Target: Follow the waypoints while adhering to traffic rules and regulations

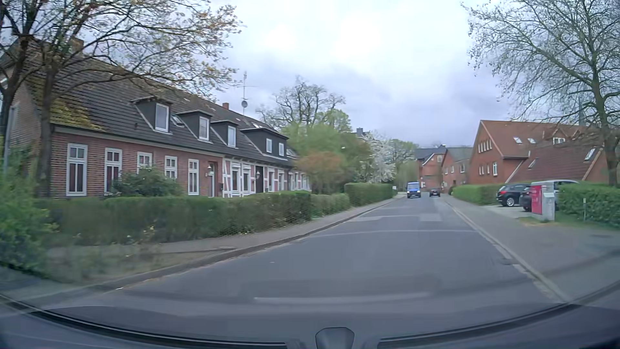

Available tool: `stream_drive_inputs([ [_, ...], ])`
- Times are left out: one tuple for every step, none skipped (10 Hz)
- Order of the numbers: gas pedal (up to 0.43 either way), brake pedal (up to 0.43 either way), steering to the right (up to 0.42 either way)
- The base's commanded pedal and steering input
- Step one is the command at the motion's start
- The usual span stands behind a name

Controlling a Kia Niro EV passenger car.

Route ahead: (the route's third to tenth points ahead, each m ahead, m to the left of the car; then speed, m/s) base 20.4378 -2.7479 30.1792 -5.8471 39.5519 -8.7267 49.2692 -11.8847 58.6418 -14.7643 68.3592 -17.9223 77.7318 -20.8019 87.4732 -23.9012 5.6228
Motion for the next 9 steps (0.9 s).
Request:
stream_drive_inputs([
  [0.079, 0.0, 0.299],
  [0.079, 0.0, 0.291],
  [0.079, 0.0, 0.273],
  [0.079, 0.0, 0.246],
  [0.067, 0.0, 0.214],
  [0.067, 0.0, 0.175],
  [0.067, 0.0, 0.147],
  [0.067, 0.0, 0.13],
  [0.059, 0.0, 0.116],
])
